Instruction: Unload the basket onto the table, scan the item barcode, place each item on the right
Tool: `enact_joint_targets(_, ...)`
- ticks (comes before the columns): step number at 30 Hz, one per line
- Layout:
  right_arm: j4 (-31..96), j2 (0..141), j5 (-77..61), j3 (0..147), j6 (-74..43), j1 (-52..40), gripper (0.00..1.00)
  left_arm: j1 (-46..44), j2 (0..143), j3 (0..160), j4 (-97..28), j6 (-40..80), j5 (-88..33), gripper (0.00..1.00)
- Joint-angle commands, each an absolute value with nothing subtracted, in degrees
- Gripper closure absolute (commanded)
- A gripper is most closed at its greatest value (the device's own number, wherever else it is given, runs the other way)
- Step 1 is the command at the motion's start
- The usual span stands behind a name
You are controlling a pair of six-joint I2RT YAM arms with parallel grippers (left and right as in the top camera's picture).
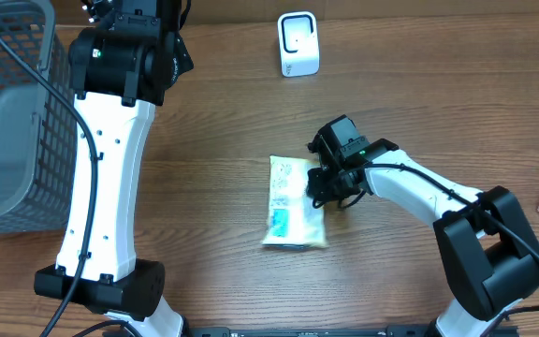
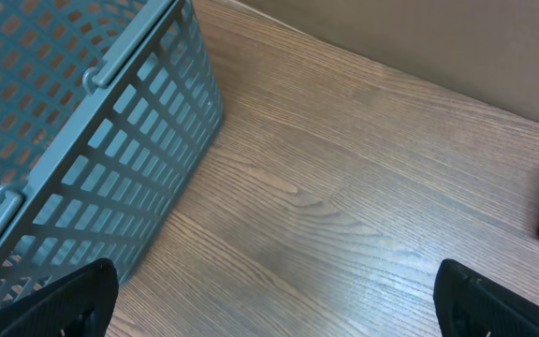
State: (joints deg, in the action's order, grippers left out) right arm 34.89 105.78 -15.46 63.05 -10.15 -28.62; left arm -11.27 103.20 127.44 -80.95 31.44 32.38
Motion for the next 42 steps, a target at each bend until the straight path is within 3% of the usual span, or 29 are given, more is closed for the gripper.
enact_joint_targets(1, 33.6, 105.6, 7.3, 63.2, 1.8, -27.1, 0.65, -11.6, 103.8, 128.0, -80.8, 32.4, 33.0, 0.00)
enact_joint_targets(3, 33.3, 105.6, 17.2, 64.8, 1.8, -27.0, 0.44, -11.6, 103.8, 128.0, -80.8, 32.4, 33.0, 0.00)
enact_joint_targets(6, 35.3, 105.5, 24.2, 69.3, 1.8, -27.0, 0.37, -11.6, 103.8, 128.0, -80.8, 32.4, 33.0, 0.00)
enact_joint_targets(8, 39.0, 105.5, 22.6, 73.8, 1.8, -27.0, 0.29, -11.6, 103.8, 128.0, -80.8, 32.4, 33.0, 0.00)
enact_joint_targets(12, 48.5, 105.4, 11.1, 84.8, 0.2, -27.0, 0.00, -11.6, 103.8, 128.0, -80.8, 32.4, 33.0, 0.00)
enact_joint_targets(18, 61.0, 105.4, -3.0, 98.6, -9.0, -27.0, 0.00, -11.6, 103.8, 128.0, -80.8, 32.4, 33.0, 0.00)
enact_joint_targets(20, 65.0, 105.4, -6.9, 101.5, -17.1, -27.0, 0.00, -11.6, 103.8, 128.0, -80.8, 32.4, 33.0, 0.00)
enact_joint_targets(26, 79.8, 105.4, -14.2, 103.0, -59.5, -26.4, 0.00, -11.6, 103.8, 128.0, -80.8, 32.4, 33.0, 0.00)
enact_joint_targets(28, 82.5, 105.4, -15.6, 102.9, -66.5, -26.3, 0.00, -11.6, 103.8, 128.0, -80.8, 32.4, 33.0, 0.00)
enact_joint_targets(37, 83.3, 105.4, -4.8, 99.7, -90.9, -27.4, 0.00, -11.6, 103.8, 128.0, -80.8, 32.4, 33.0, 0.00)
enact_joint_targets(42, 83.0, 105.4, -4.2, 96.3, -92.0, -29.4, 0.00, -11.6, 103.8, 128.0, -80.8, 32.4, 33.0, 0.00)
